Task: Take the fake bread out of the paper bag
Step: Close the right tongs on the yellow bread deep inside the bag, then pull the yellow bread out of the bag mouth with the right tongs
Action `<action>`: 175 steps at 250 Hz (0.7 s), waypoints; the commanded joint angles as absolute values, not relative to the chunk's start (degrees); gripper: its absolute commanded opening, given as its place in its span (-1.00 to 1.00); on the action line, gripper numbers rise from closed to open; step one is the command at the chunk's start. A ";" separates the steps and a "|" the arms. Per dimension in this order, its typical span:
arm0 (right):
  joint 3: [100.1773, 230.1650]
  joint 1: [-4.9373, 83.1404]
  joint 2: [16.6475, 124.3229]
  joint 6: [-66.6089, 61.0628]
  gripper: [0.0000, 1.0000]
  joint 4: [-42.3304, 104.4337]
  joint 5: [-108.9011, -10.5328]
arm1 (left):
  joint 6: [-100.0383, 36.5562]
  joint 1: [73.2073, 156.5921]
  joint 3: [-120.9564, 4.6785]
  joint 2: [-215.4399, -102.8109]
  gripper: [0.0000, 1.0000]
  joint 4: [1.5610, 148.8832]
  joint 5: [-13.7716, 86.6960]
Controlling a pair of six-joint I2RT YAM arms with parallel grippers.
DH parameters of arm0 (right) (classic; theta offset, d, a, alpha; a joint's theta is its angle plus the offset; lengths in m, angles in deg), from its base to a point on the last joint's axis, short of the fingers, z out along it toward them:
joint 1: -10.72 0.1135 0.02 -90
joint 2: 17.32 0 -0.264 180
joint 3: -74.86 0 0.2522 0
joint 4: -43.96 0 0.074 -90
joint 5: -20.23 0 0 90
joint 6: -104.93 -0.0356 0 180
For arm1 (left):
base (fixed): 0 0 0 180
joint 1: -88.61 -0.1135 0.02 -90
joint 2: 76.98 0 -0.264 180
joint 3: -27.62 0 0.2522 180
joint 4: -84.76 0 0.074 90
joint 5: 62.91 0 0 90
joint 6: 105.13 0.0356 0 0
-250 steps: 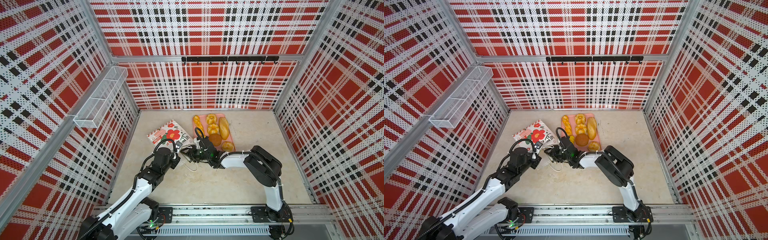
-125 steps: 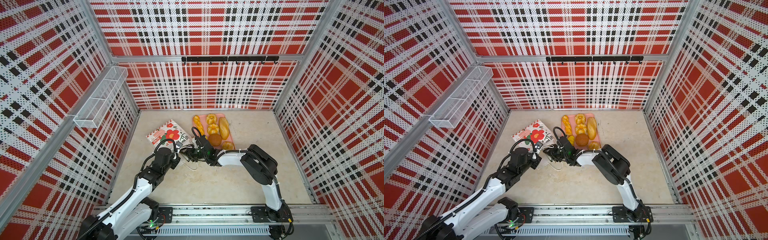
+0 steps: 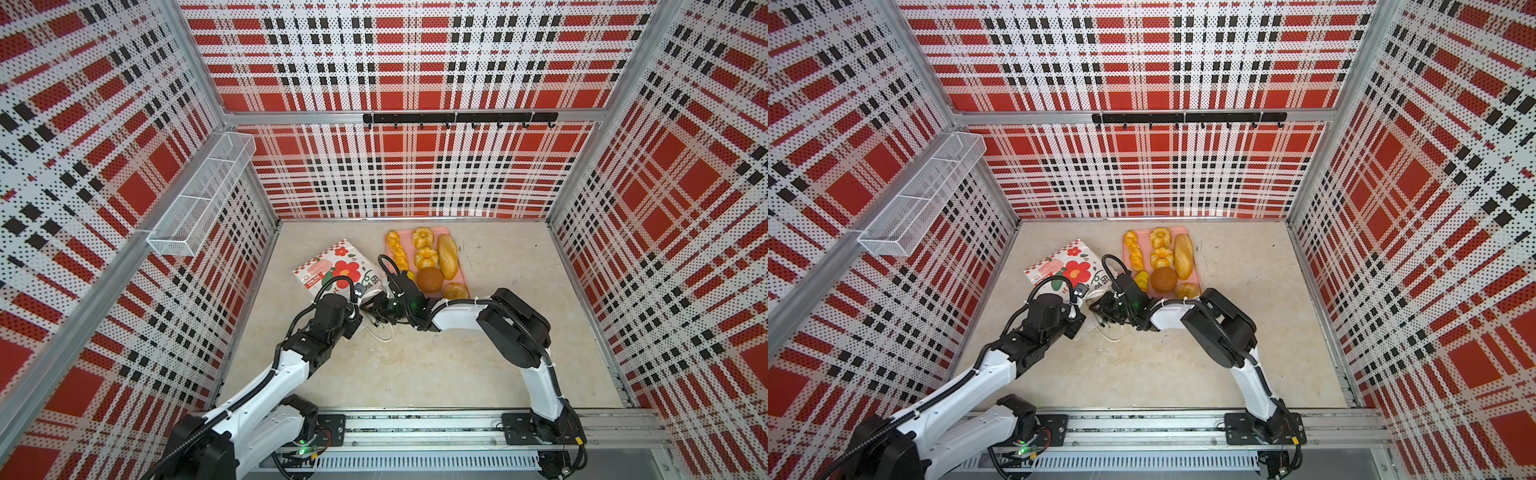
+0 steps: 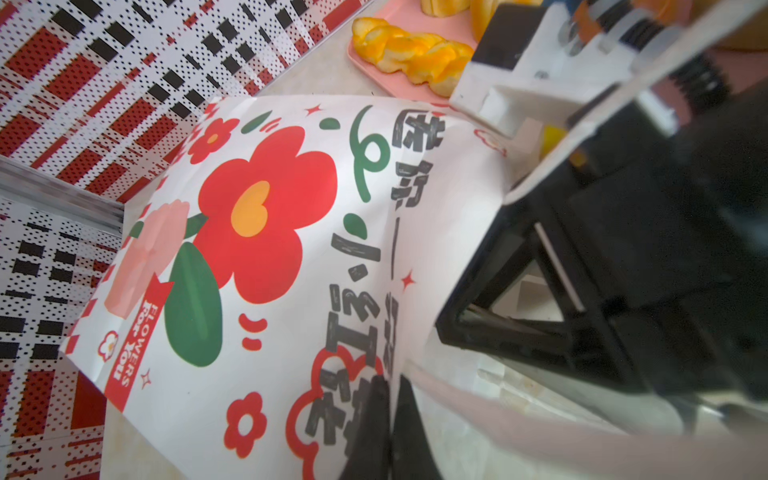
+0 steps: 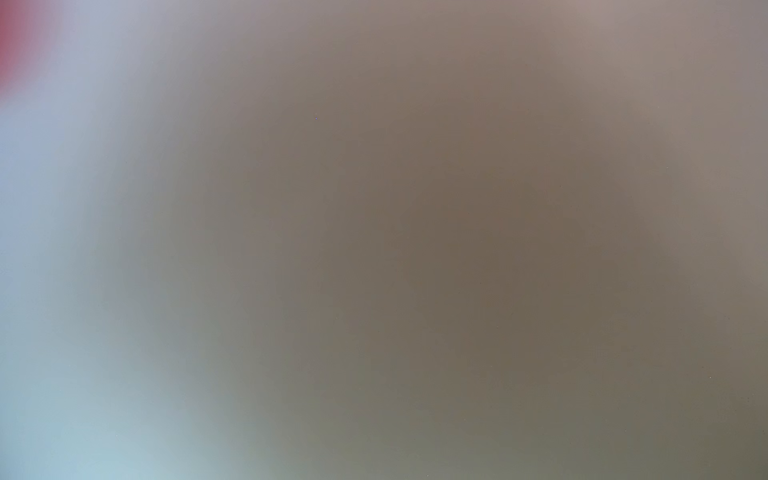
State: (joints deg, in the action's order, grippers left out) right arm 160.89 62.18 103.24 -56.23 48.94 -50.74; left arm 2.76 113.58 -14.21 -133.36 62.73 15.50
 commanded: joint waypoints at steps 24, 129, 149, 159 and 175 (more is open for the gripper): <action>157.85 63.58 93.01 -51.22 -1.00 43.31 -53.45 | -1.72 113.84 -16.91 -134.88 -1.00 63.07 12.77; 144.50 66.78 75.87 -46.98 -1.00 35.39 -58.92 | 0.40 113.35 -16.90 -132.82 -1.00 63.77 12.13; 142.33 67.24 71.75 -45.26 -1.00 33.99 -59.22 | 1.70 112.50 -17.15 -132.63 -1.00 63.88 12.99; 141.48 67.36 69.58 -44.55 -1.00 32.61 -59.44 | 2.58 112.04 -17.33 -132.66 -1.00 63.98 13.12; 140.52 67.37 65.83 -43.04 -1.00 29.53 -59.93 | 3.81 111.28 -17.73 -132.71 -1.00 64.14 13.50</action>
